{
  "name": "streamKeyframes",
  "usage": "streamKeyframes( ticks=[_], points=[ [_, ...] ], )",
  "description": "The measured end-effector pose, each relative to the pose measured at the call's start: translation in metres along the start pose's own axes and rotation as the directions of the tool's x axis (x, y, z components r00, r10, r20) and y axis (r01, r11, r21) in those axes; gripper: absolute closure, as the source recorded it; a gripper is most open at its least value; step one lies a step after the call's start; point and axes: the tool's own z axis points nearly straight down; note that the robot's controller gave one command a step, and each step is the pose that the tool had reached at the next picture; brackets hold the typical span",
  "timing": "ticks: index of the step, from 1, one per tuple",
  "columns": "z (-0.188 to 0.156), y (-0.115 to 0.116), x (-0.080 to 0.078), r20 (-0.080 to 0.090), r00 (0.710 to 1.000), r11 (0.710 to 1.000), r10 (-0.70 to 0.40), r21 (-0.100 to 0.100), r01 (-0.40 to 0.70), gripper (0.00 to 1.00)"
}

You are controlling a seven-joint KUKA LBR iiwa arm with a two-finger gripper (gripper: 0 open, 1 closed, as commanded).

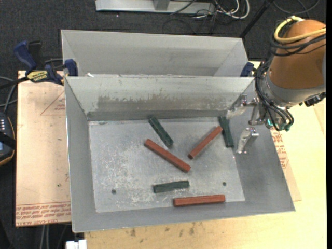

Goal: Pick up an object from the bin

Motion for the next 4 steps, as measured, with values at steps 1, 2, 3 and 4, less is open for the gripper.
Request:
streamKeyframes(
  ticks=[1, 2, 3, 4],
  points=[
    [0.041, 0.005, -0.011, 0.009, 1.000, 1.000, 0.021, 0.001, -0.021, 0.00],
    [0.144, -0.001, -0.033, 0.035, 0.998, 0.998, -0.057, 0.007, 0.057, 1.00],
    [0.144, -0.001, -0.033, 0.034, 0.998, 0.998, -0.058, 0.008, 0.058, 1.00],
    [0.111, 0.002, -0.029, 0.000, 0.999, 0.999, -0.050, 0.000, 0.050, 1.00]
  ],
)
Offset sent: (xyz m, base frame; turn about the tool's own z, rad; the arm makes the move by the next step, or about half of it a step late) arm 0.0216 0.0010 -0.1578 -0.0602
